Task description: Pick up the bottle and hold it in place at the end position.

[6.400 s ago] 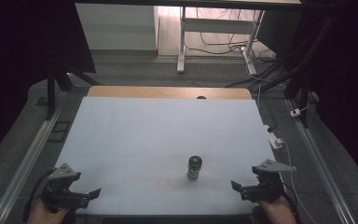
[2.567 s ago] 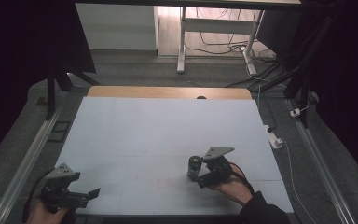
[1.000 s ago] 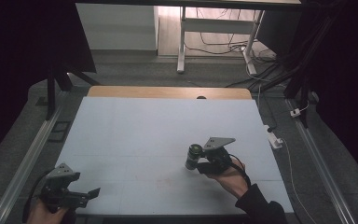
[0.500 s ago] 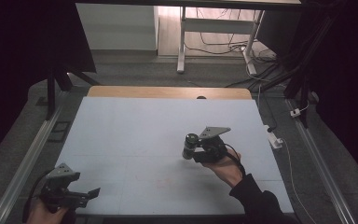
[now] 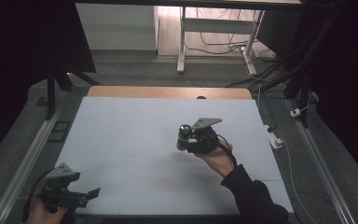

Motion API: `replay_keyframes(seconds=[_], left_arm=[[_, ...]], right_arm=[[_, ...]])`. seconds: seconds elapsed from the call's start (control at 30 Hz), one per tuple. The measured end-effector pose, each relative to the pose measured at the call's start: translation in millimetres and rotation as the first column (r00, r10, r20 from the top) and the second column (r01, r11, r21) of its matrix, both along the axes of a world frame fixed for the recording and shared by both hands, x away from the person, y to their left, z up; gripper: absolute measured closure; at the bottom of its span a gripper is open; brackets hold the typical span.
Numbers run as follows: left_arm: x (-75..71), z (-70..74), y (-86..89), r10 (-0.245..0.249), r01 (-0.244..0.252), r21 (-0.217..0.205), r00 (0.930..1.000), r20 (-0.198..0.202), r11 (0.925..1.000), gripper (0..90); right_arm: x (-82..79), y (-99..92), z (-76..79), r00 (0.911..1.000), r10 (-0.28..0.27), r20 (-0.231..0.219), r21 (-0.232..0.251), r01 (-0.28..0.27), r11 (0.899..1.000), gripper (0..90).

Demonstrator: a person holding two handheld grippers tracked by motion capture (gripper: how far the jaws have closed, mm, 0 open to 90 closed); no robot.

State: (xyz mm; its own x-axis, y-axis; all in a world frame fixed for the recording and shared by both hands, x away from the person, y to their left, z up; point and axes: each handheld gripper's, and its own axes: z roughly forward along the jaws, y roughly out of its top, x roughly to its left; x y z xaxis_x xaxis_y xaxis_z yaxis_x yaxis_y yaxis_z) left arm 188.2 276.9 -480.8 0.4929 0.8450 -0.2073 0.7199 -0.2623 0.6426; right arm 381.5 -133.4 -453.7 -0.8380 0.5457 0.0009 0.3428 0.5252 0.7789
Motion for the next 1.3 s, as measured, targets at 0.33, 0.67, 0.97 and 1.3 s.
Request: replay_keyframes(seconds=[0.33,0.67,0.97,1.3], left_arm=[[0.0,0.0,2.0,0.003,-0.003,-0.018,1.0000,0.000,0.9998,2.0],[-0.3,0.2,2.4,0.004,-0.004,-0.024,1.0000,0.001,0.9997,1.2],[0.5,0.5,1.3,0.004,-0.004,-0.022,1.0000,0.001,0.9998,0.7],[-1.6,0.3,3.1,0.003,-0.003,-0.027,1.0000,0.003,0.9996,0.7]], right_arm=[[25.4,17.3,-6.1,1.0000,0.004,-0.006,-0.026,-0.004,1.000,52.8],[38.9,32.4,-13.3,0.9997,0.021,-0.009,-0.046,-0.022,0.999,52.8],[45.9,41.7,-23.6,0.9992,0.032,-0.024,-0.049,-0.033,0.998,52.8],[45.5,50.9,-34.9,0.9981,0.055,-0.028,-0.066,-0.056,0.996,52.8]])
